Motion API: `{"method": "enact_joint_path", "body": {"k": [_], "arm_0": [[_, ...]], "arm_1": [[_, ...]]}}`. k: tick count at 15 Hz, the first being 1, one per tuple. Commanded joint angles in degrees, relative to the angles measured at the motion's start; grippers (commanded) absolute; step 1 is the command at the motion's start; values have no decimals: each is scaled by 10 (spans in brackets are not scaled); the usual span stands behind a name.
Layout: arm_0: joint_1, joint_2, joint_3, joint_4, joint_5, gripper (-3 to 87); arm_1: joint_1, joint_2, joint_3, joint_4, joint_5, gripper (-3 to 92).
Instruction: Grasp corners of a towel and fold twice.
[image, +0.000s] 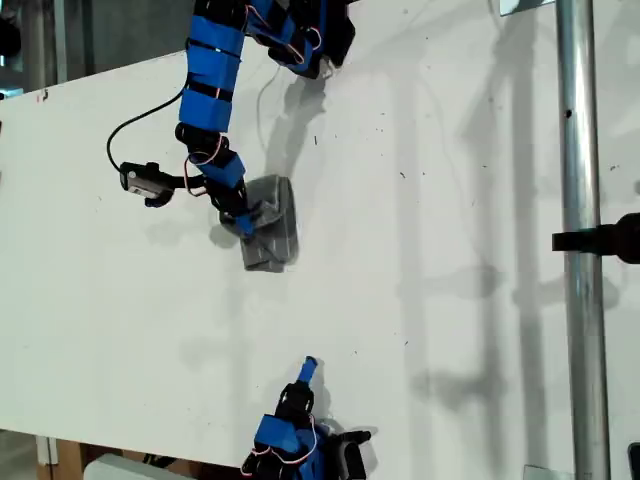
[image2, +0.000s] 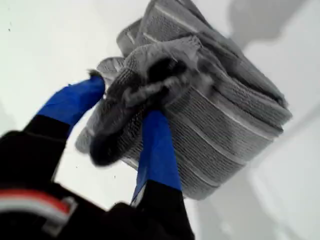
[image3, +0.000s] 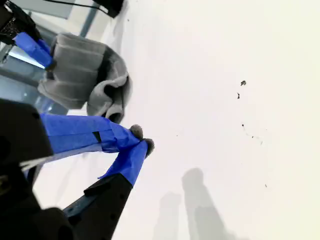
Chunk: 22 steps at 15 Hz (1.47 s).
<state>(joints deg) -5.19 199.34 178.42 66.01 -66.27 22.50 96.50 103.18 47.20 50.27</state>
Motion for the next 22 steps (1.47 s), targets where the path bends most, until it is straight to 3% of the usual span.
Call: {"method": "enact_joint_path", "body": {"k": [1,4,5,6,8,9,11,14,15,17,18,19,20,21,22], "arm_0": [[4,0,4,-4,4,-28],[4,0,4,-4,1,-28],[4,0,4,-4,-3,-28],[4,0,4,-4,-7,-27],[-3,0,4,5,-47,-26],[-7,0,4,18,-73,-25],[-8,0,4,27,-78,-26],[-24,0,4,76,-144,-26],[-19,0,4,76,-148,-26],[-15,-1,4,78,-173,0],[-18,-1,4,78,-143,19],[-14,-1,4,78,-120,19],[-6,-1,4,78,-116,18],[-6,-1,4,78,-36,18],[-8,-1,4,78,98,18]], "arm_1": [[7,36,-20,-111,-10,335],[30,83,-4,-225,-10,324],[40,119,10,-200,-24,287],[50,171,44,-153,-26,248],[58,336,185,-64,-20,27],[55,444,271,-17,2,-2],[42,647,413,98,54,-2],[34,874,561,252,136,-2],[39,924,605,294,184,-3],[18,911,627,318,204,10],[18,911,627,324,218,24],[18,918,627,353,283,62],[-35,918,629,363,381,79],[-104,918,624,358,412,100],[-145,919,624,357,421,101]]}}
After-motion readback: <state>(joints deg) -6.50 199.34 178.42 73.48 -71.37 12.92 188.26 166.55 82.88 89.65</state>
